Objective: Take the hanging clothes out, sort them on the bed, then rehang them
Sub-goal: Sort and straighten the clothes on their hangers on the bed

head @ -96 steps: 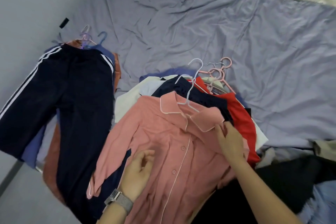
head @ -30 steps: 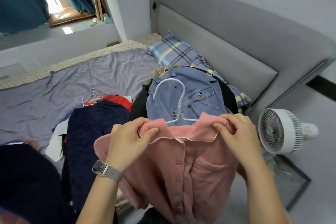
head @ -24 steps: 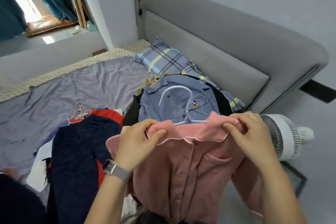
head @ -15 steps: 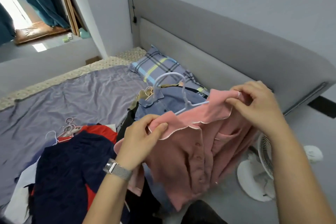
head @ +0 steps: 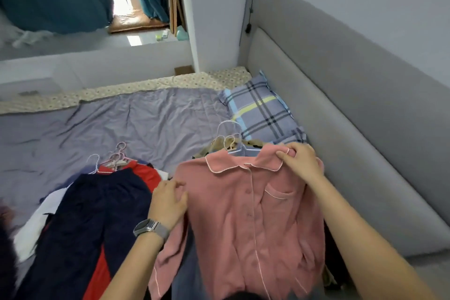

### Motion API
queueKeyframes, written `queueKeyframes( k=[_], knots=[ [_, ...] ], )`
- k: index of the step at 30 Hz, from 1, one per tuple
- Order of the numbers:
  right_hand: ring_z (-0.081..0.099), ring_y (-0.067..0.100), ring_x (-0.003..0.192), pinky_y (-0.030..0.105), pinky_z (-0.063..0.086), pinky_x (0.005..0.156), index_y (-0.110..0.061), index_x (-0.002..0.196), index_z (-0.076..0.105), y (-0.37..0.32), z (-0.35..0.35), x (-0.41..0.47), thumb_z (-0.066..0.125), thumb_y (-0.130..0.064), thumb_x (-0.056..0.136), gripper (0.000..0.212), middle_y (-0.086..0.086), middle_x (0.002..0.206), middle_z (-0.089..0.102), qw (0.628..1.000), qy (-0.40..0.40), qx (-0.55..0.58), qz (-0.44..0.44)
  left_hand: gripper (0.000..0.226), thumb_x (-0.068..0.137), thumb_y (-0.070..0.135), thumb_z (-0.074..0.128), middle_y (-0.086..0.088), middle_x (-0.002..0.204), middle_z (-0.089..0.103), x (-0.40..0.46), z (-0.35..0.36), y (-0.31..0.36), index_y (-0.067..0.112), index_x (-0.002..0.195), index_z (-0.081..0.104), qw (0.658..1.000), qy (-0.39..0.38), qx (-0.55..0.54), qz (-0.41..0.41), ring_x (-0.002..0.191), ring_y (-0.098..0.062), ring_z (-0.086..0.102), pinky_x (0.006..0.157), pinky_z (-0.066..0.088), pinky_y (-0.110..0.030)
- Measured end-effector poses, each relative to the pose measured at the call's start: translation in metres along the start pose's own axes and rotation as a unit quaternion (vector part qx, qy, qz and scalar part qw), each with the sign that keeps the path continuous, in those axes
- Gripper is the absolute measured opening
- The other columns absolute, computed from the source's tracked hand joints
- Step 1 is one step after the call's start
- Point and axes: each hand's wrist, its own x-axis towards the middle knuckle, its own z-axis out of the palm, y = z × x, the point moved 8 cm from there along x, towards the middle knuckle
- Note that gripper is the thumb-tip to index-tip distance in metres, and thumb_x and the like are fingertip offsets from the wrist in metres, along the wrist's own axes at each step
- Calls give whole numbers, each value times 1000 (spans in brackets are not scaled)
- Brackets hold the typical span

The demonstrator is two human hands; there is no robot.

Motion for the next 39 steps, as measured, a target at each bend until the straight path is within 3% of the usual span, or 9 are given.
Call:
queueKeyframes(
  k=[6, 9, 12, 15, 19, 23, 27, 34, 39],
  knots=[
    [50, 25, 78, 33, 31, 64, -23, 83, 42, 41, 96, 92, 64, -5, 77, 30, -6, 71, 45, 987, -159, -17, -29, 37, 78, 35, 39, -8, 100, 59, 15, 61, 14, 14, 99, 60, 993, -98, 47, -44, 97, -27, 54, 84, 43, -33],
    [54, 31, 108, 43, 31, 99, -30, 71, 54, 45, 144, 107, 59, -15, 72, 17, -2, 100, 58, 954, -235, -169, -75, 27, 86, 27, 48, -8, 101, 60, 20, 65, 12, 13, 106, 60, 994, -86, 29, -64, 97, -24, 56, 87, 44, -33],
    [36, 30, 131, 61, -4, 112, -37, 112, 59, 54, 174, 108, 65, -38, 66, 46, 1, 130, 46, 903, -297, -307, -52, 18, 88, 19, 54, 0, 97, 61, 22, 57, 1, 16, 104, 63, 995, -47, -7, -86, 90, -14, 56, 84, 43, -24],
    [34, 31, 135, 54, 3, 115, -23, 132, 48, 63, 187, 108, 57, -46, 78, 60, 9, 139, 45, 883, -304, -358, -4, 19, 89, 16, 54, 5, 96, 59, 18, 55, -12, 17, 105, 63, 994, -48, -10, -102, 82, -3, 51, 76, 37, -13],
    [53, 28, 120, 41, 38, 106, -22, 119, 62, 57, 235, 82, 52, -41, 78, 47, 7, 129, 59, 869, -416, -269, -16, 17, 89, 15, 54, 6, 93, 59, 2, 60, -35, 18, 103, 63, 986, -39, -15, -160, 79, -4, 52, 74, 40, -12],
    [53, 24, 120, 34, 39, 104, -23, 120, 63, 11, 267, 29, 52, -26, 81, 41, 1, 128, 60, 843, -495, -195, -77, 9, 89, 18, 54, 0, 97, 60, -12, 92, -46, 22, 95, 59, 979, -86, -6, -186, 79, -8, 55, 73, 42, -15],
    [55, 23, 91, 32, 43, 85, -16, 79, 66, -46, 272, -4, 51, -14, 82, 16, 1, 85, 63, 851, -511, -98, -78, 18, 88, 19, 52, -4, 102, 60, -14, 105, -50, 15, 103, 62, 976, -102, -8, -194, 83, -13, 58, 80, 47, -25],
    [52, 6, 83, 14, 38, 73, -14, 82, 70, -120, 286, -26, 51, -8, 82, 20, -8, 85, 63, 871, -473, -26, -127, 17, 87, 14, 54, 6, 94, 60, -8, 55, -93, 19, 100, 64, 982, -48, -44, -178, 80, -7, 56, 76, 41, -16],
    [61, 13, 105, 7, 35, 76, -8, 106, 71, -149, 309, -54, 51, -5, 84, 29, 2, 110, 68, 898, -434, 1, -73, 15, 87, 14, 55, 5, 92, 63, -3, 7, -163, 29, 89, 57, 979, -41, -62, -189, 78, -4, 55, 70, 37, -10]
  ],
)
